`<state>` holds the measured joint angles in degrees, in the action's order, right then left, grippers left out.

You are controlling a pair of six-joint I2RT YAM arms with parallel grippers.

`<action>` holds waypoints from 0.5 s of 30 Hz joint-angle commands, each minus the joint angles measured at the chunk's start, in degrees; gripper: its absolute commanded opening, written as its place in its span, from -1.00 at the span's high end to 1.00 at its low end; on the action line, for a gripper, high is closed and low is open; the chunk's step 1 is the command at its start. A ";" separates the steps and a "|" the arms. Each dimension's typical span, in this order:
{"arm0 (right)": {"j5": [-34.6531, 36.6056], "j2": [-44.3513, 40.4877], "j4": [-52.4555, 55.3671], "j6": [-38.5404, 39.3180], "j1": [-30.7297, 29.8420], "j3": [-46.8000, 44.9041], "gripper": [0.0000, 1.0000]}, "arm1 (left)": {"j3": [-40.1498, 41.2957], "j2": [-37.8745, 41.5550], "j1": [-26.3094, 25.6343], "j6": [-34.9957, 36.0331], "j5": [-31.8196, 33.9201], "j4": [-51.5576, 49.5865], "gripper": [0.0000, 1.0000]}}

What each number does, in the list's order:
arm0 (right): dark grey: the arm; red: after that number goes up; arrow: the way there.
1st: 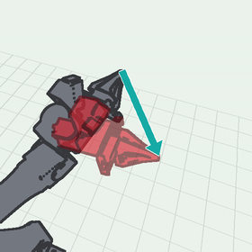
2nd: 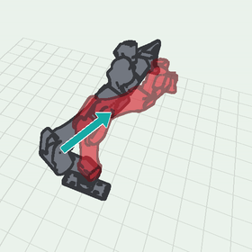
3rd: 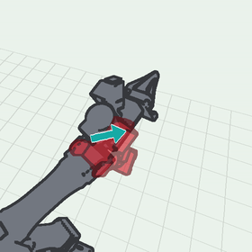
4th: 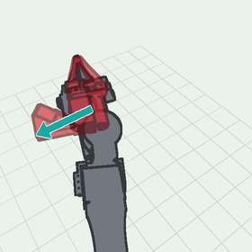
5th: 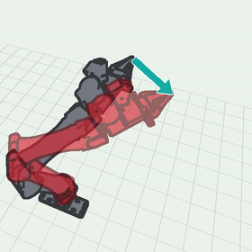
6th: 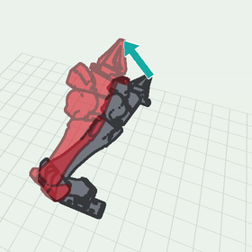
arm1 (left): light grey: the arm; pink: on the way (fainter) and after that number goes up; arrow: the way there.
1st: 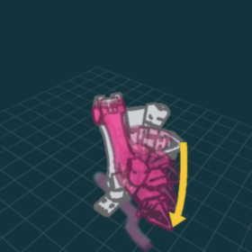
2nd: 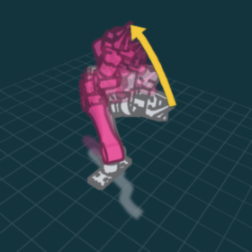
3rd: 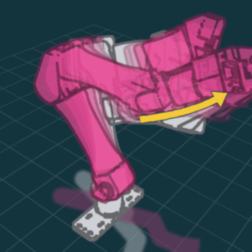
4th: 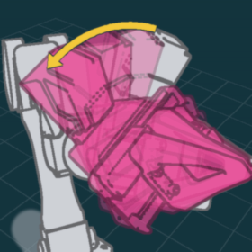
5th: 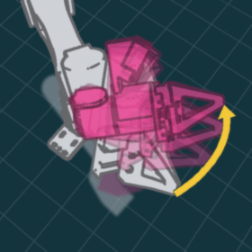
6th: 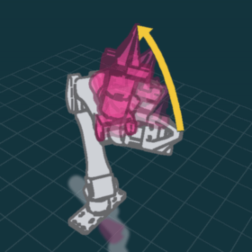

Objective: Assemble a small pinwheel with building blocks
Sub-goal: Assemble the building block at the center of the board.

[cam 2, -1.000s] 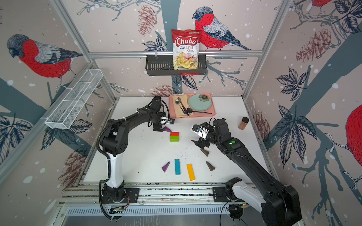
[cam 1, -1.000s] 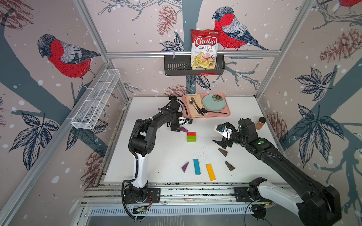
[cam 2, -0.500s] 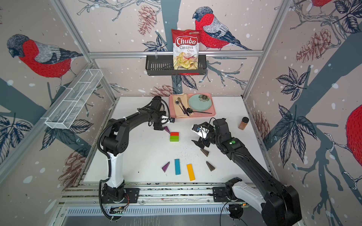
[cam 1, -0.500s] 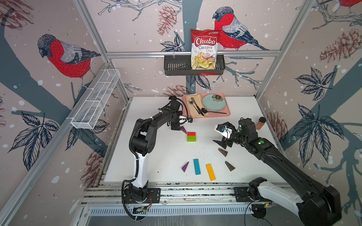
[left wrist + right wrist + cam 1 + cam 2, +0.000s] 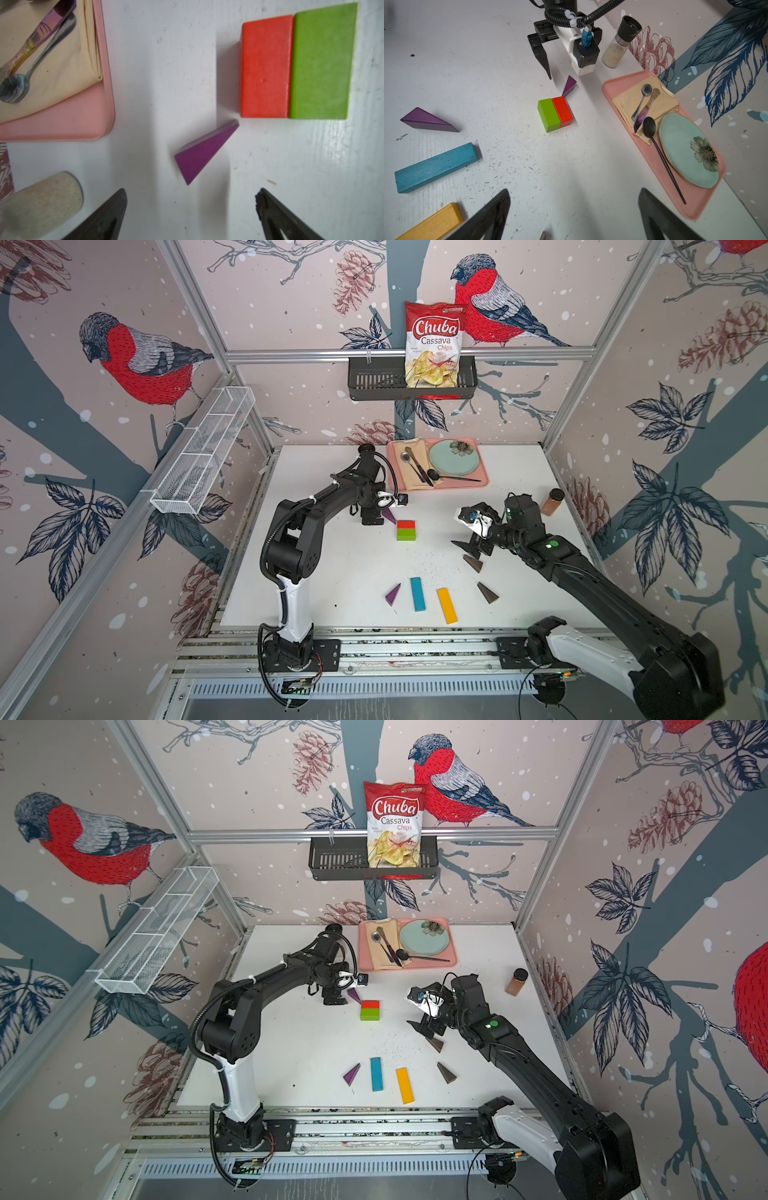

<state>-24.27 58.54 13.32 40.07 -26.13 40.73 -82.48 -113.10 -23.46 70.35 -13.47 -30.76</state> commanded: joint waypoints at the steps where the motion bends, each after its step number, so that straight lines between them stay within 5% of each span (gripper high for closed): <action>1: -0.33 0.02 -2.10 -0.96 -0.02 -0.04 -0.91 | -0.52 -1.23 -1.53 -3.18 -1.93 2.35 -0.93; 15: 0.63 -1.77 -0.22 -0.77 0.61 -0.46 -0.92 | -6.67 -7.15 -2.73 -6.10 0.10 3.15 -0.93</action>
<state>-23.86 57.04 12.93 40.07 -25.71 40.32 -88.75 -120.07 -26.11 64.47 -13.02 -27.44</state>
